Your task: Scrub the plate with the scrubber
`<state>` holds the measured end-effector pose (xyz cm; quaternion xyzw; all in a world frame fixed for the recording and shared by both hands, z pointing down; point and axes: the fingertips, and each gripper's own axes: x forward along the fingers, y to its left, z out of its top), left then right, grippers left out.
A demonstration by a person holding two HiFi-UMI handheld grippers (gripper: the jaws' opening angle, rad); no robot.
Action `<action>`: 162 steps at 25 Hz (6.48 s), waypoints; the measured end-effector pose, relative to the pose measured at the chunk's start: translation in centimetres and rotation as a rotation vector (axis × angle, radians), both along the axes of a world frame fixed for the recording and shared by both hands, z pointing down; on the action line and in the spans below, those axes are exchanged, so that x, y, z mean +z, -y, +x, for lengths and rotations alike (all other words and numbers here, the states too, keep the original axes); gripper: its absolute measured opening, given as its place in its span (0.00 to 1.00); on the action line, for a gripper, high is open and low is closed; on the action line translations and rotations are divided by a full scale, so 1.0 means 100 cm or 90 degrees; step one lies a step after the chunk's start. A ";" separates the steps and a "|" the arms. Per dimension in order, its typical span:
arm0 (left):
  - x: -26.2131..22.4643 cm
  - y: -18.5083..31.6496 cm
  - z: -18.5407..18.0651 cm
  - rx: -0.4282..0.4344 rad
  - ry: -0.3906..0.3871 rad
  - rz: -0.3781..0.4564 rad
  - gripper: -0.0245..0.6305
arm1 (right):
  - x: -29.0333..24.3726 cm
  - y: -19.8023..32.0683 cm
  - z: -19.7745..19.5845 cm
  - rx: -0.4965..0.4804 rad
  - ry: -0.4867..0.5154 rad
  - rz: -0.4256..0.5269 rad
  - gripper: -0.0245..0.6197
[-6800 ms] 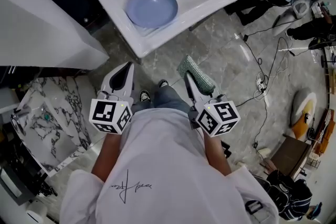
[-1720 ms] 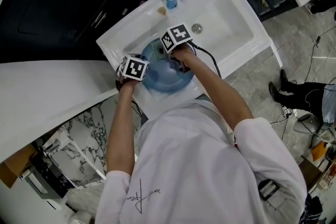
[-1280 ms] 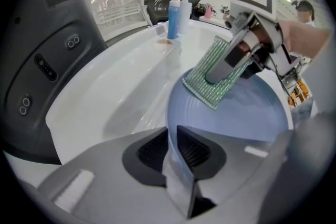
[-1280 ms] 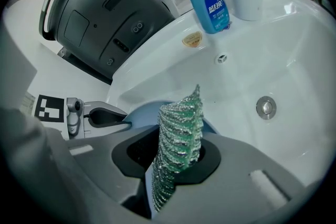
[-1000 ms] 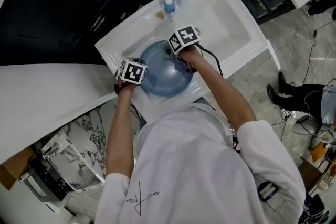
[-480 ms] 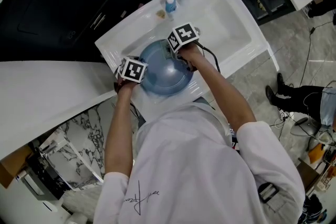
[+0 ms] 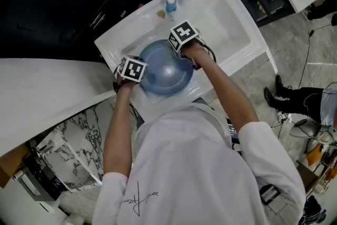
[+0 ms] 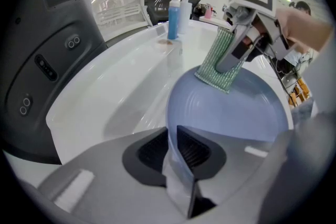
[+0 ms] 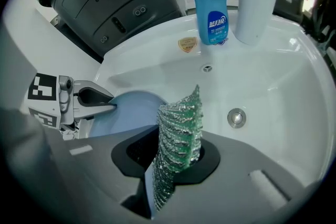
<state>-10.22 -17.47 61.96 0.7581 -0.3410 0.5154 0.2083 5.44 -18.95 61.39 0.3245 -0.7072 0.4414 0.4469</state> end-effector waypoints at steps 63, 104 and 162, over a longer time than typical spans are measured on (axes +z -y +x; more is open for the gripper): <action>0.009 -0.006 0.010 -0.009 -0.032 -0.029 0.20 | -0.017 -0.109 0.025 -0.054 -0.010 -0.092 0.14; 0.009 -0.005 0.008 -0.018 -0.032 -0.025 0.20 | -0.015 -0.153 -0.057 -0.124 0.096 -0.172 0.14; 0.012 -0.008 0.009 -0.008 -0.022 -0.011 0.20 | 0.003 -0.108 -0.146 0.229 0.409 -0.296 0.14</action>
